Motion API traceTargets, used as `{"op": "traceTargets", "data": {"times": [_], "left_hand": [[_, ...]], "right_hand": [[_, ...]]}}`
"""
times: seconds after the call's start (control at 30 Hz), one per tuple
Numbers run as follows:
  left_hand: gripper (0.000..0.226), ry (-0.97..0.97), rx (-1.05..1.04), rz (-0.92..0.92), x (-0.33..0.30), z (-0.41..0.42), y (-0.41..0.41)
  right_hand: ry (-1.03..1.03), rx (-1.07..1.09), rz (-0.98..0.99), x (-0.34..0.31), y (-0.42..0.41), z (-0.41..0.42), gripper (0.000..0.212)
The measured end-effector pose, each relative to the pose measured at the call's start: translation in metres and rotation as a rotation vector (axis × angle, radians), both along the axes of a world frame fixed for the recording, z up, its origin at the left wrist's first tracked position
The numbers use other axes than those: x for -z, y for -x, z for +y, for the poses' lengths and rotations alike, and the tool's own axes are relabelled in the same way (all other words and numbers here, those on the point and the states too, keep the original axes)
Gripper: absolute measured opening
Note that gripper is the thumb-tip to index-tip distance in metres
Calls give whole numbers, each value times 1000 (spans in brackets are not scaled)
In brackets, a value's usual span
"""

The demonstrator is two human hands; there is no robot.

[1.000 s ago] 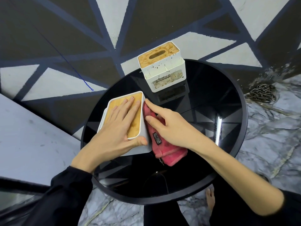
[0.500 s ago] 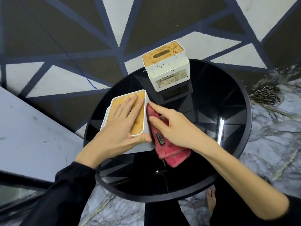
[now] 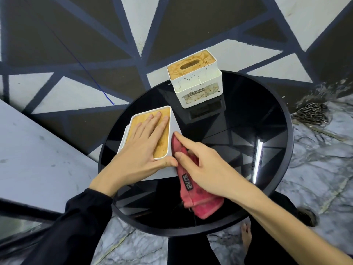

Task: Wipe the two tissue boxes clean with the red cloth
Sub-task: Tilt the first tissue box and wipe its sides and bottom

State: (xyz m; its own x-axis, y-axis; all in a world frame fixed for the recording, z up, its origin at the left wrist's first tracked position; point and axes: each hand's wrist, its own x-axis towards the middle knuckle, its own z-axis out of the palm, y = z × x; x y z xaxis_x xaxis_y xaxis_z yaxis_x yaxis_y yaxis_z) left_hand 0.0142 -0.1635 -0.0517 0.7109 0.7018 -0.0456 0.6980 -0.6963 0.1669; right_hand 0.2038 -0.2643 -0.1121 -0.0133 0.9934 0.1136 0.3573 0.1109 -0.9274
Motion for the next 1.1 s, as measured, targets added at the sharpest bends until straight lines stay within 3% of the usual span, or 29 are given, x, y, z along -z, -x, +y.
{"op": "traceTargets", "data": {"times": [0.17,0.3,0.4,0.47,0.57,0.63,0.73,0.97,1.1], "left_hand": [[135,26,-63,-32,-3,0,-4],[155,14,-256,-34,-5,-1,-18],[154,-32,-338,-55,-5,0,-28],[132,9,-359,-236,-8,0,-29],[83,101,-373,-633,-19,-5,-15],[58,93,-325,-751,-26,-7,4],[39,-12,-189,-653,-26,-6,36],[67,-48,1,-325,-5,-3,64],[61,-113,59,-260,9,-1,63]], "right_hand": [[15,5,62,1,-3,-4,55],[50,25,121,0,-12,1,52],[88,15,153,0,-15,1,51],[93,25,166,-1,-14,2,51],[103,38,185,-1,-9,4,53],[96,43,178,-1,-6,2,52],[86,51,167,-3,-3,-1,53],[90,66,150,-5,1,0,53],[102,75,135,-6,1,2,53]]}}
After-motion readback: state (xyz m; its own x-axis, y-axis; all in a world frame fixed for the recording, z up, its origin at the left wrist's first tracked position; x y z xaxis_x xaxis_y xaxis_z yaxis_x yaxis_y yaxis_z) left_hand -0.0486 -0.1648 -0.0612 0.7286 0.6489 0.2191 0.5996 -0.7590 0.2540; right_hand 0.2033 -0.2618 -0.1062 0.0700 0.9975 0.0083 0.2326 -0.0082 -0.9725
